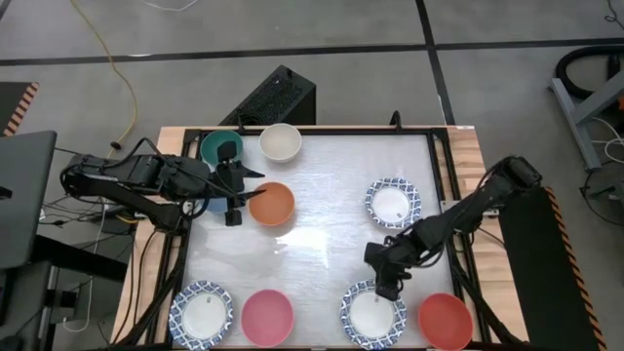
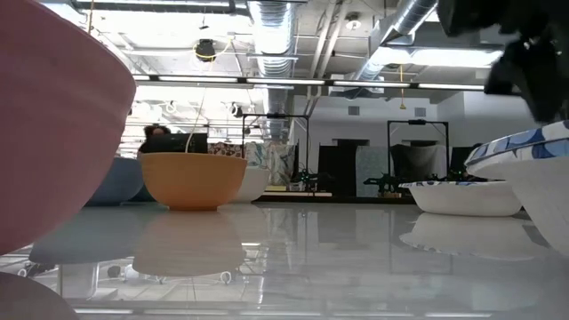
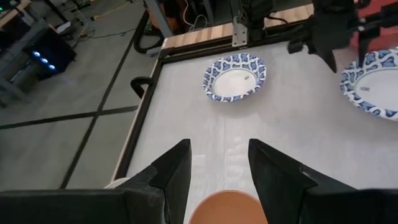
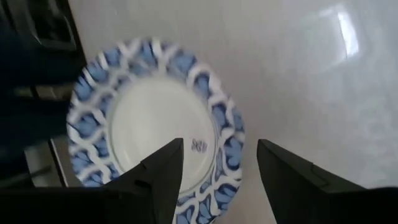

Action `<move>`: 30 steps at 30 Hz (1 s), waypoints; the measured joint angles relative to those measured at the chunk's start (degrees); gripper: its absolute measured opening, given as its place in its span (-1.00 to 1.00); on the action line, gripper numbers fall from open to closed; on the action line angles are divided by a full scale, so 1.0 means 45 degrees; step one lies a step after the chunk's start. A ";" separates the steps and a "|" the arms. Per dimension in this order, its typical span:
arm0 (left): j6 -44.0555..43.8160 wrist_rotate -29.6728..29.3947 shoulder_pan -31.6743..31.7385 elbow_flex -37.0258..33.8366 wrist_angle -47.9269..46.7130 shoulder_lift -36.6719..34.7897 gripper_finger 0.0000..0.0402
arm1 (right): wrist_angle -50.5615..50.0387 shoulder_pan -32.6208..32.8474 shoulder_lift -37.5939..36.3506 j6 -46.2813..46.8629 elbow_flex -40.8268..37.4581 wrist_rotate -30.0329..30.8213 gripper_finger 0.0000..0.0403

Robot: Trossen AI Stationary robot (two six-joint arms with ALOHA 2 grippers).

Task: Nest bowls inside each other
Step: Stack the top white paper bowl on top of the bottom right white paper bowl

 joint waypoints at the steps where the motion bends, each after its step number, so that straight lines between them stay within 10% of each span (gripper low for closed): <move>1: -0.0066 0.0000 0.0000 0.0000 0.0005 0.0000 -0.25 | -0.0041 -0.0158 -0.0320 0.0078 0.0000 0.0219 0.12; 15: -0.2164 -0.0093 0.0626 -0.0003 -0.0365 0.0001 -0.25 | -0.5289 -0.4587 -0.4431 0.3017 0.0000 0.2914 0.12; 30: -0.3700 0.0381 0.2106 -0.0005 -0.1124 0.0005 -0.25 | -0.8922 -0.8847 -0.2709 0.2471 0.0004 0.2925 0.12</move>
